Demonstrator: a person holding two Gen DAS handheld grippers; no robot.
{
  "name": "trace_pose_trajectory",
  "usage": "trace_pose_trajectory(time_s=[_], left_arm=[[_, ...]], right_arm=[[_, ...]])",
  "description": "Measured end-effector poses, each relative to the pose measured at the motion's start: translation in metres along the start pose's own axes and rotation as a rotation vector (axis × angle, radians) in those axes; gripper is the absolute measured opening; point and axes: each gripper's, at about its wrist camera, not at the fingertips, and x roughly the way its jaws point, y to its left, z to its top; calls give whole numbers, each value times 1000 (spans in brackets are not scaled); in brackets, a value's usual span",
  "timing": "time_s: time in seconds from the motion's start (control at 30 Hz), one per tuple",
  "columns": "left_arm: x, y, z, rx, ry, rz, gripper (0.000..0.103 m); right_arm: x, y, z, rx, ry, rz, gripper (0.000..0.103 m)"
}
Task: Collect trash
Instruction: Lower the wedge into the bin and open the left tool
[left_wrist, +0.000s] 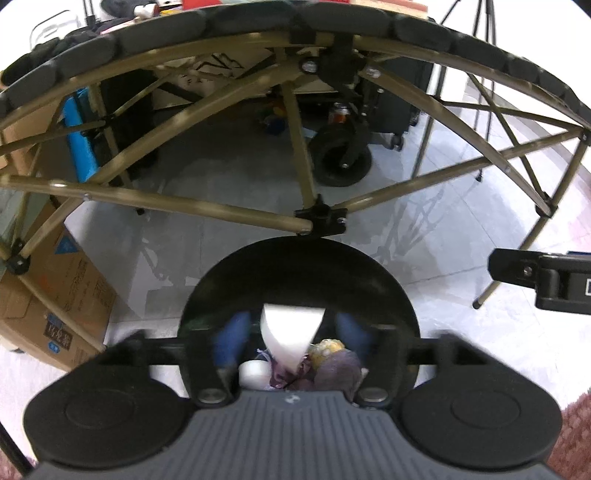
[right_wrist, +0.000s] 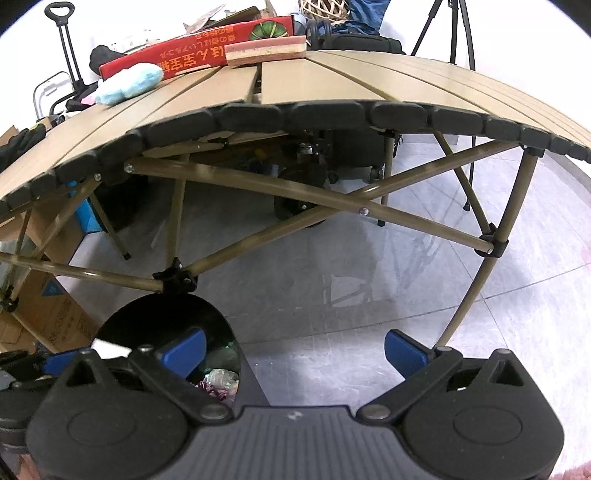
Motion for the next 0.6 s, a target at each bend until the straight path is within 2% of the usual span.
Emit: trace_pose_trajectory(time_s=[0.03, 0.1, 0.27, 0.6], left_arm=[[-1, 1, 0, -10, -7, 12, 95], [-3, 4, 1, -27, -13, 24, 103], [2, 7, 2, -39, 31, 55, 103], [1, 6, 1, -33, 28, 61, 103]], right_arm=[[0, 0, 0, 1, -1, 0, 103], [0, 0, 0, 2, -3, -2, 103], [1, 1, 0, -3, 1, 0, 103], [1, 3, 0, -7, 3, 5, 103]])
